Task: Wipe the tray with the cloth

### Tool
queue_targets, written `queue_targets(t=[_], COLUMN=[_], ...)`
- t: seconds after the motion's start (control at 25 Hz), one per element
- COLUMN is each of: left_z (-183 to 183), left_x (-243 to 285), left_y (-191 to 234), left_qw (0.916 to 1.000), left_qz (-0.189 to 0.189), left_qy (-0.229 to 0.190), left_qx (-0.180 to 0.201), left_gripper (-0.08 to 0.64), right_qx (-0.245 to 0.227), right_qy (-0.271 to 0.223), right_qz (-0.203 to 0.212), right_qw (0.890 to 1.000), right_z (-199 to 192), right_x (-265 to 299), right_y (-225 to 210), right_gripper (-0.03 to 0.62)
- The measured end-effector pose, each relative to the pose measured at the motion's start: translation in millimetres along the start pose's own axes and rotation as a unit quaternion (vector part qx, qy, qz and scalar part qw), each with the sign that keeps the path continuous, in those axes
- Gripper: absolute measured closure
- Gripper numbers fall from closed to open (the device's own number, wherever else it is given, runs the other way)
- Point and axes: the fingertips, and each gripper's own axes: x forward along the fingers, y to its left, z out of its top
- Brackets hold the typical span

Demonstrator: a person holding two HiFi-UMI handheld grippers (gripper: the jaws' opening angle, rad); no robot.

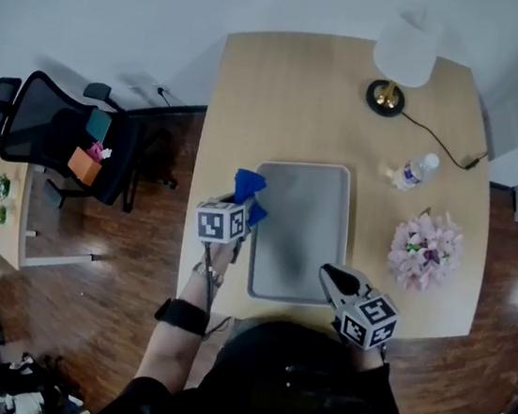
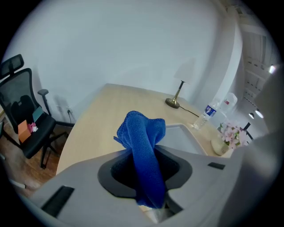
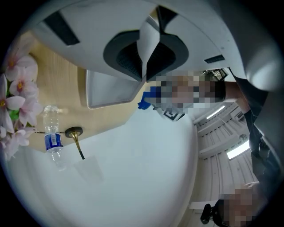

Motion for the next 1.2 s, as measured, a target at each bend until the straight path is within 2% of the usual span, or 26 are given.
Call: queue_targets(t=[0.16, 0.32, 0.64, 0.88, 1.2], left_z=[40.6, 51.3, 43.7, 36.5, -17.8], left_x=[50.9, 86.1, 97.3, 89.5, 59.4], left_y=[16.9, 26.5, 27.9, 28.0, 14.1], left_qw=[0.9995, 0.9984, 0.996, 0.9957, 0.9947], left_qz=[0.015, 0.023, 0.043, 0.048, 0.047], left_qy=[0.018, 0.039, 0.048, 0.053, 0.07], left_qx=[0.02, 0.033, 0.061, 0.058, 0.058], left_gripper=[0.445, 0.445, 0.445, 0.445, 0.443], right_qx=[0.004, 0.011, 0.041, 0.035, 0.033], right_qy=[-0.003, -0.006, 0.003, 0.003, 0.0], right_qz=[-0.002, -0.008, -0.007, 0.003, 0.001], right_qw=[1.0, 1.0, 0.999, 0.999, 0.999], right_z=[11.0, 20.2, 10.0, 7.8, 1.1], right_x=[5.1, 6.7, 10.4, 13.6, 7.5], right_y=[-5.2, -12.7, -25.5, -20.6, -18.5], right_gripper=[0.557, 0.557, 0.557, 0.557, 0.557])
